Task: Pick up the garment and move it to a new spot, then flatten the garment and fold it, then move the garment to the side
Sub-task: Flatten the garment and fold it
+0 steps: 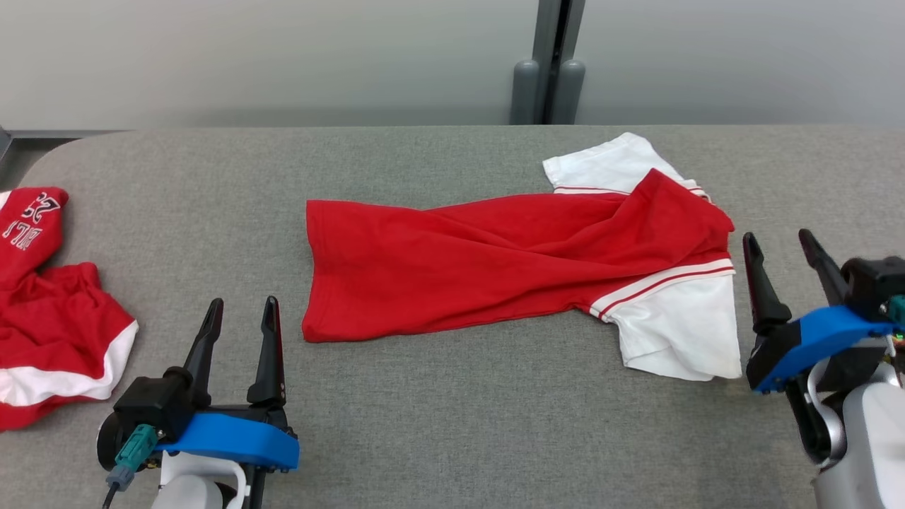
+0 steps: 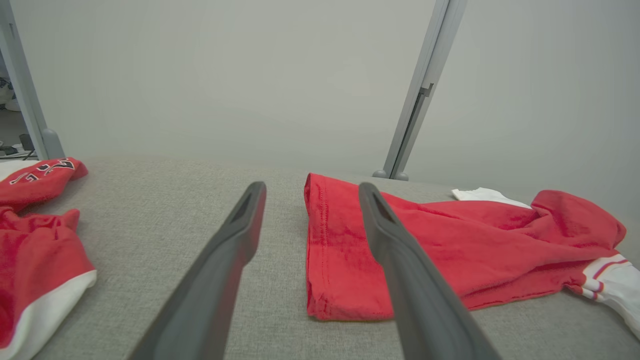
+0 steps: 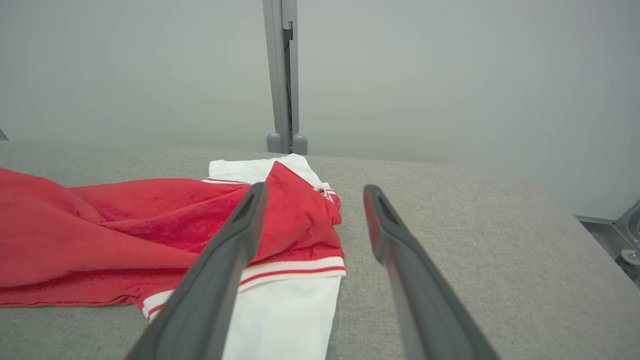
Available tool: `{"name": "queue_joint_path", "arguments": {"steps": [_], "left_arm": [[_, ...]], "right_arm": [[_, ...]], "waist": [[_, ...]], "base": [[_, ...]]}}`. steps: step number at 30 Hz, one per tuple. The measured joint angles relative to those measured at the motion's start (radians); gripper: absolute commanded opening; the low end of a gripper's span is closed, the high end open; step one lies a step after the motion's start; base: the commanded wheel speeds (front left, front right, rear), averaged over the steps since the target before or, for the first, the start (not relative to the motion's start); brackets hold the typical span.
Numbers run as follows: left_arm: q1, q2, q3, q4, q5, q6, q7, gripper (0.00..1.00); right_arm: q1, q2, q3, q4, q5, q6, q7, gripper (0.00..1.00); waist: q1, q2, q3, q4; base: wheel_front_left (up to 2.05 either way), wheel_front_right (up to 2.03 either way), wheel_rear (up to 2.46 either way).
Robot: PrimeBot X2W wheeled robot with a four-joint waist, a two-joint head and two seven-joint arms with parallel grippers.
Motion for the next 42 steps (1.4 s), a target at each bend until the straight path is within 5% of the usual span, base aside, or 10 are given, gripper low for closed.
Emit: {"name": "queue_joint_path", "arguments": {"steps": [10,30,42], "left_arm": [[0.052,0.011,0.035,0.011,0.027,0.000,0.000,1.00],[0.083,0.004,0.030,0.044,0.034,0.000,0.000,1.00],[-0.054,0.001,-0.033,0.288,-0.015,-0.003,0.069,1.00]], "right_arm": [[0.217,0.071,0.037,-0.205,0.043,0.000,-0.105,1.00],[0.313,0.111,0.004,-0.247,0.048,0.000,-0.053,1.00],[0.287,0.114,0.013,-0.226,0.048,0.000,-0.003,1.00]], "waist": [[-0.0002,0.0000,-0.058,-0.051],[-0.0001,0.0000,-0.092,-0.055],[0.0000,0.0000,-0.049,-0.063]], "base": [[0.00,0.00,0.00],[0.00,0.00,0.00],[0.00,0.00,0.00]]}}
